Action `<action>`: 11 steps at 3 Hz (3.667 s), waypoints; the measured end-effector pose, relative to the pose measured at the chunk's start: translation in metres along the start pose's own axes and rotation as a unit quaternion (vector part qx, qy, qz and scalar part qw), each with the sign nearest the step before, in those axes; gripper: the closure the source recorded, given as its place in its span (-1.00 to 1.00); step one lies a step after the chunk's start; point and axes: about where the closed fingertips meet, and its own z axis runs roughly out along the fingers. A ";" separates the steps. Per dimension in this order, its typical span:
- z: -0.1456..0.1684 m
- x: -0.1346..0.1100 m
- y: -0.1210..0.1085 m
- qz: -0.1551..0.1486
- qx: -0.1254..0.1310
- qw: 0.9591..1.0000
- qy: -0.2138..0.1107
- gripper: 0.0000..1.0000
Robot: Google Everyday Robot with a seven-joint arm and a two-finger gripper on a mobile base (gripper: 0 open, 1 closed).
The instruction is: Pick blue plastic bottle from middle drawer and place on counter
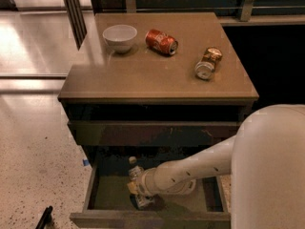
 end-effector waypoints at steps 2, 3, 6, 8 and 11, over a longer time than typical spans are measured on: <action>-0.086 -0.028 0.023 -0.108 0.028 0.993 0.022 1.00; -0.131 -0.045 0.044 -0.151 0.027 0.988 0.016 1.00; -0.227 -0.083 0.075 -0.197 0.046 0.979 -0.024 1.00; -0.236 -0.110 0.088 -0.204 0.034 0.977 -0.059 1.00; -0.410 -0.197 0.065 -0.256 0.187 0.936 -0.153 1.00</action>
Offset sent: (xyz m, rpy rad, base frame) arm -0.0339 -0.0298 0.1492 -0.1855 -0.1841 0.2331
